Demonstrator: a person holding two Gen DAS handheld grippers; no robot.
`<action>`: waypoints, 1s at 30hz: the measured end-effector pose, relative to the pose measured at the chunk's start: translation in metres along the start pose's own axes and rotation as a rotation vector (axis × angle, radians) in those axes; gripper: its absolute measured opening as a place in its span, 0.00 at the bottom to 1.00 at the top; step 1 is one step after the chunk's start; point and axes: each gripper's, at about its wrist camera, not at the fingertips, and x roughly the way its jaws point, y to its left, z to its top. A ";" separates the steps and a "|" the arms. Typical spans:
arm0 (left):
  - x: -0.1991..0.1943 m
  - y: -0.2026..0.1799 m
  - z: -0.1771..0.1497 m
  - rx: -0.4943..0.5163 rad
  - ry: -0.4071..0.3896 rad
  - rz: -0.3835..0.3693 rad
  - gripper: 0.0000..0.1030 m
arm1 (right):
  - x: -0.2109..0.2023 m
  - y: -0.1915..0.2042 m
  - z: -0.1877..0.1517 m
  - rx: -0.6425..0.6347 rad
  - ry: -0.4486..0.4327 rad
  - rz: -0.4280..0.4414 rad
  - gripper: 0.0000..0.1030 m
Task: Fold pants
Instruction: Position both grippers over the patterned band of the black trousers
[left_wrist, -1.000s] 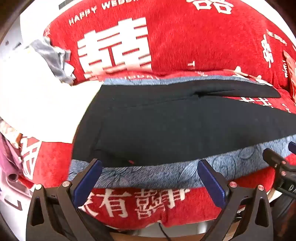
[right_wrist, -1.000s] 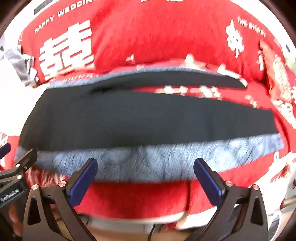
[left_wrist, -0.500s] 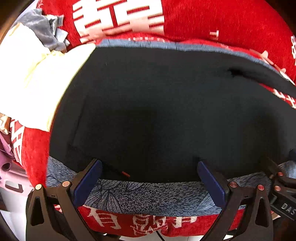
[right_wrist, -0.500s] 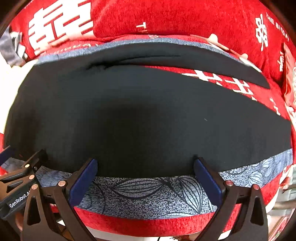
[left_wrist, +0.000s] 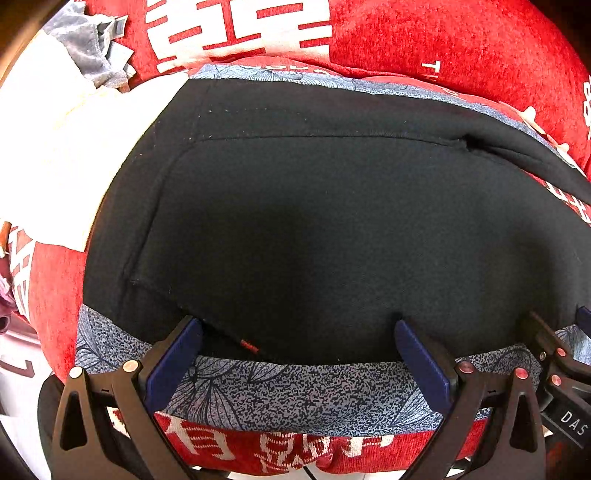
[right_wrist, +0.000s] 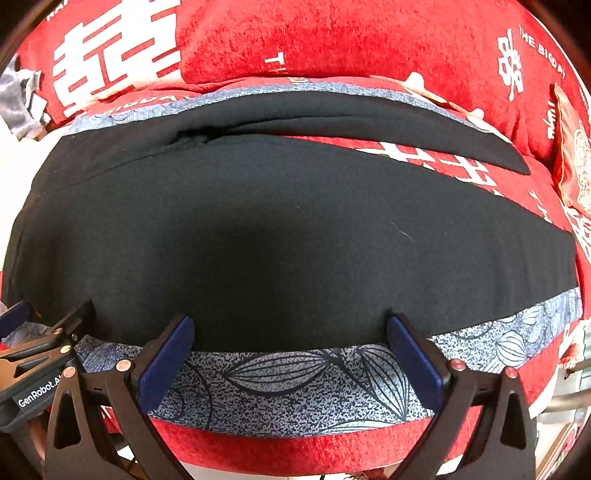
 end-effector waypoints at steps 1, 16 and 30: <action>0.001 0.000 0.000 0.000 0.000 -0.001 1.00 | 0.000 0.000 0.000 -0.001 0.000 0.001 1.00; -0.027 0.012 0.002 -0.019 -0.008 -0.032 1.00 | -0.034 0.007 0.007 -0.054 -0.088 0.015 1.00; -0.058 0.022 0.028 -0.003 -0.063 -0.002 1.00 | -0.046 0.016 0.024 -0.088 -0.053 0.068 1.00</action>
